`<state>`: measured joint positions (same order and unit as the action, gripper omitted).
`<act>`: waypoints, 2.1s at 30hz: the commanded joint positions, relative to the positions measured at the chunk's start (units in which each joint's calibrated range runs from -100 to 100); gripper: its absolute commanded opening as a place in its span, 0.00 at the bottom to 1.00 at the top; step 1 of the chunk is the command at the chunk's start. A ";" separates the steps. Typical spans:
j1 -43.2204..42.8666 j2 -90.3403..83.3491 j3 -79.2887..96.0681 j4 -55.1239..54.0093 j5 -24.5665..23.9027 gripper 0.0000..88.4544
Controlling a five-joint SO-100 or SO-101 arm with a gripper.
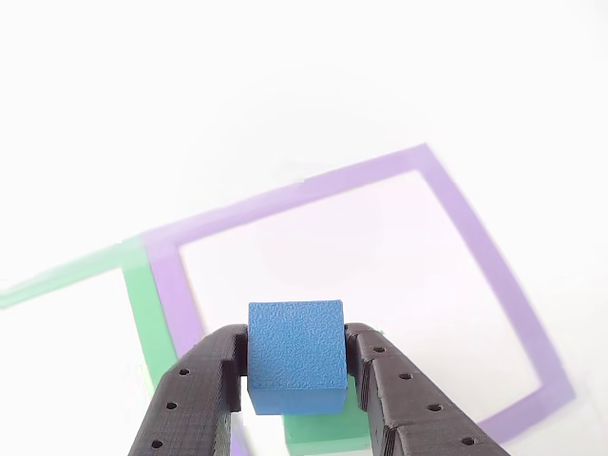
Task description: Tower of hanoi
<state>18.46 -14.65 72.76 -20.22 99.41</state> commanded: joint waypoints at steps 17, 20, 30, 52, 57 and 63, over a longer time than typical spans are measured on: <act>-13.57 -25.04 -61.58 93.99 0.59 0.05; -16.26 -23.91 -69.67 101.12 0.59 0.04; -19.80 -23.66 -70.40 102.09 0.59 0.04; -19.61 -19.87 -7.58 26.86 0.59 0.04; -19.80 -13.73 -0.30 12.05 0.59 0.04; -18.56 -5.01 2.51 -0.42 0.59 0.04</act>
<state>-0.86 -22.67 74.93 -13.08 99.41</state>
